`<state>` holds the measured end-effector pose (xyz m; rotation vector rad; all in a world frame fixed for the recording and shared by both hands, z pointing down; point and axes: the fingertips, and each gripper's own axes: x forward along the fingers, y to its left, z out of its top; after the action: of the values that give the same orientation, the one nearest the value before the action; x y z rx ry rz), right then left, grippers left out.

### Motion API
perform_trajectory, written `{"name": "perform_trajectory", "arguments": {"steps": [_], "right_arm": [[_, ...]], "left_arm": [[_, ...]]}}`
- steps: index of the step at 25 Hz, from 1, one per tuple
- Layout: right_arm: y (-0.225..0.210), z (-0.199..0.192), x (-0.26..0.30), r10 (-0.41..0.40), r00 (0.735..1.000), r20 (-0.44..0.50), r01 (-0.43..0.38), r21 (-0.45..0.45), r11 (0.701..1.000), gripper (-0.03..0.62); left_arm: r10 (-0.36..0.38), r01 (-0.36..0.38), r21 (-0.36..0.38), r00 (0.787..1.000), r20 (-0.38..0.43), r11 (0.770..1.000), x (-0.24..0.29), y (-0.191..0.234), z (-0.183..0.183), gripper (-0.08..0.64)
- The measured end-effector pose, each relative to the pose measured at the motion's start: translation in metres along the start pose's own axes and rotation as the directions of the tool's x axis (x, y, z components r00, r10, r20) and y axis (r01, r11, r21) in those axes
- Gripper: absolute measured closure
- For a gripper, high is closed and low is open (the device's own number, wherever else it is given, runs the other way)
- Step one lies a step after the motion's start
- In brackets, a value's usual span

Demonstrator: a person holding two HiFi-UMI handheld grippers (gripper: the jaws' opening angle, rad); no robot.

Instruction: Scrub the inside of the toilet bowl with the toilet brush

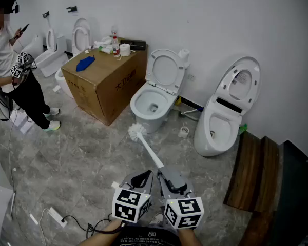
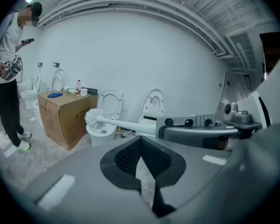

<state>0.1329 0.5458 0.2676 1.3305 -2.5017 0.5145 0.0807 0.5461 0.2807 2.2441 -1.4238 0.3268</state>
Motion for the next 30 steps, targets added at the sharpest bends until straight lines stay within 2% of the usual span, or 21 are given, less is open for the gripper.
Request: {"name": "perform_trajectory", "arguments": {"steps": [9,18,24,30], "right_arm": [[0.015,-0.004,0.013,-0.012,1.000,-0.010,0.012,0.018,1.000,0.437],[0.031,0.000,0.044,-0.057,0.998,-0.026,0.057,0.015,0.998,0.437],[0.017,0.012,0.072,-0.072,0.997,-0.032,0.073,0.019,0.997,0.437],[-0.015,0.018,0.119,-0.053,0.997,-0.059,0.056,0.045,0.997,0.437]], "left_arm": [[-0.039,0.039,-0.017,0.999,-0.008,0.999,-0.004,0.019,-0.003,0.552],[-0.093,0.093,-0.030,0.996,-0.001,0.995,-0.002,0.059,0.005,0.553],[-0.113,0.113,-0.033,0.994,0.001,0.993,0.021,0.075,0.023,0.554],[-0.087,0.086,-0.040,0.996,-0.028,0.995,0.070,0.099,0.038,0.554]]}}
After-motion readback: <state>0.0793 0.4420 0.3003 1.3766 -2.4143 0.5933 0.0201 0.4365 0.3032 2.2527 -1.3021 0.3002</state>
